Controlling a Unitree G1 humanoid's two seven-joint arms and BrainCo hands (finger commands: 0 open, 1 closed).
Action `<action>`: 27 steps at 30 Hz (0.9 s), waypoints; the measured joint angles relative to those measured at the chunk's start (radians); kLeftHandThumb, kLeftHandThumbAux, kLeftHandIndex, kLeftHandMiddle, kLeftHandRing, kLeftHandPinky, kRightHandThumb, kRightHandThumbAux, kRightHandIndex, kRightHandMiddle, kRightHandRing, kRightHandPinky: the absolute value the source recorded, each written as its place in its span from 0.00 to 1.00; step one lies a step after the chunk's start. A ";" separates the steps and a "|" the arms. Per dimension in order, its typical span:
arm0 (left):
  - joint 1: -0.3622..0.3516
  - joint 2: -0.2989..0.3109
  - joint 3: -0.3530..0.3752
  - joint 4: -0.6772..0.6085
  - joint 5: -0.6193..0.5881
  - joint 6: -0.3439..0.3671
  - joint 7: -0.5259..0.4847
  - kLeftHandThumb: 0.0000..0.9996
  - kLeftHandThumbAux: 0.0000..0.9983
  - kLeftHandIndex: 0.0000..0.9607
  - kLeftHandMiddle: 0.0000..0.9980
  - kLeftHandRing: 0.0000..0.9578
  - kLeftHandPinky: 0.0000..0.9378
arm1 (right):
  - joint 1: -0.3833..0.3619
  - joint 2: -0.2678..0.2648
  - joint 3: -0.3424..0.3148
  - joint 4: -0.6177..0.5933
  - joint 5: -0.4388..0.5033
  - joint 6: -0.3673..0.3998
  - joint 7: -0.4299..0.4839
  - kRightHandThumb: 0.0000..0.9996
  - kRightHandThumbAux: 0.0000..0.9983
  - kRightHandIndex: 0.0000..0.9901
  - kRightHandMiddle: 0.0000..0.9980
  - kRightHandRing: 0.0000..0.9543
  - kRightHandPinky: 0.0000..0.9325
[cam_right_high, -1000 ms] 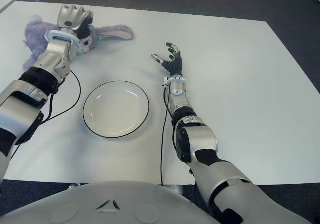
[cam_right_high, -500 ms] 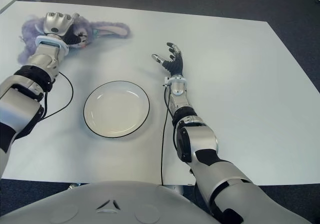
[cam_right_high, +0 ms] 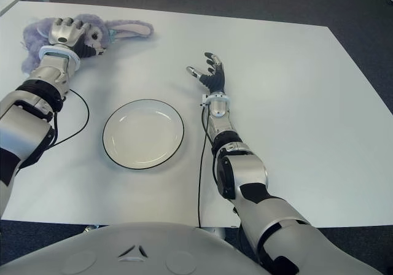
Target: Put the doll into the plate.
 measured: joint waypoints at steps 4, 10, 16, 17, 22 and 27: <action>0.000 -0.004 0.012 0.008 -0.010 0.000 -0.005 0.21 0.18 0.00 0.00 0.00 0.02 | 0.000 0.000 0.000 0.000 0.000 0.000 0.000 0.07 0.82 0.21 0.16 0.14 0.15; 0.000 -0.010 0.018 0.011 -0.021 -0.001 -0.008 0.21 0.19 0.00 0.00 0.00 0.02 | 0.000 0.000 0.000 0.001 0.000 0.000 0.000 0.08 0.83 0.21 0.16 0.15 0.15; 0.000 -0.017 0.019 0.014 -0.028 -0.001 -0.008 0.21 0.19 0.00 0.00 0.00 0.01 | 0.000 0.000 0.000 0.001 0.000 0.000 -0.003 0.09 0.82 0.20 0.16 0.14 0.15; 0.000 -0.018 0.019 0.014 -0.028 -0.001 -0.008 0.21 0.19 0.00 0.00 0.00 0.01 | 0.000 0.000 0.001 0.001 0.000 0.000 -0.004 0.09 0.82 0.20 0.16 0.14 0.15; 0.000 -0.023 0.022 0.015 -0.029 -0.001 -0.008 0.21 0.18 0.00 0.00 0.00 0.01 | 0.000 0.000 0.001 0.001 -0.001 0.000 -0.008 0.09 0.83 0.20 0.16 0.15 0.15; 0.000 -0.028 0.023 0.015 -0.030 0.003 -0.007 0.20 0.18 0.00 0.00 0.00 0.00 | 0.000 0.000 0.003 0.001 -0.002 0.000 -0.016 0.10 0.85 0.19 0.17 0.16 0.14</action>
